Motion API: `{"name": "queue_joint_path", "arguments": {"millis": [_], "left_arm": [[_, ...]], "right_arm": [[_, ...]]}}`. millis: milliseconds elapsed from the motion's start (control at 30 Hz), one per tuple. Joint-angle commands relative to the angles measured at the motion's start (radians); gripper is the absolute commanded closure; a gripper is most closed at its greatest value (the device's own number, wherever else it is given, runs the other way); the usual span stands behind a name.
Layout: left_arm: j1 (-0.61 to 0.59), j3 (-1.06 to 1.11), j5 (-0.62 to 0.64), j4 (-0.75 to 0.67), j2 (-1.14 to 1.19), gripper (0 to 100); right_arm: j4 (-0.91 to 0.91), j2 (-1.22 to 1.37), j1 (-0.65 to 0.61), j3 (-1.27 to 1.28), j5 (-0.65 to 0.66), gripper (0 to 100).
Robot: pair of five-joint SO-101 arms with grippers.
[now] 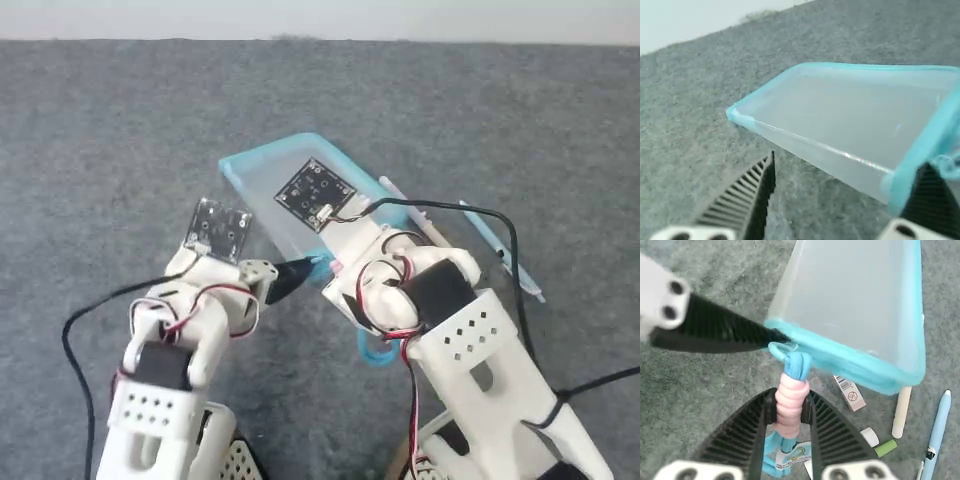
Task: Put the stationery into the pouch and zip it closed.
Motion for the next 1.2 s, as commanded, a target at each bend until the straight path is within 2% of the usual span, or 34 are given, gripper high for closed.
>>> {"name": "queue_joint_path", "arguments": {"millis": [0, 233, 500, 933, 1067, 1167], "left_arm": [[-0.011, -0.013, -0.011, -0.066, 0.064, 60], [-0.017, -0.013, -0.012, -0.074, 0.072, 60], [-0.040, -0.013, 0.003, -0.097, 0.077, 60], [-0.166, -0.019, 0.086, -0.132, 0.077, 60], [-0.153, -0.018, 0.080, -0.132, 0.077, 60], [-0.081, -0.015, 0.060, -0.124, 0.077, 60]], "right_arm": [[0.013, -0.051, -0.013, -0.069, 0.018, 99.2], [0.036, -0.045, 0.038, -0.110, 0.025, 99.2], [0.306, -0.044, 0.038, -0.379, 0.078, 99.2], [0.335, -0.071, 0.042, -0.212, 0.115, 99.2], [0.334, -0.168, 0.038, -0.180, 0.146, 99.2], [0.321, -0.223, 0.038, -0.137, 0.143, 99.2]]}}
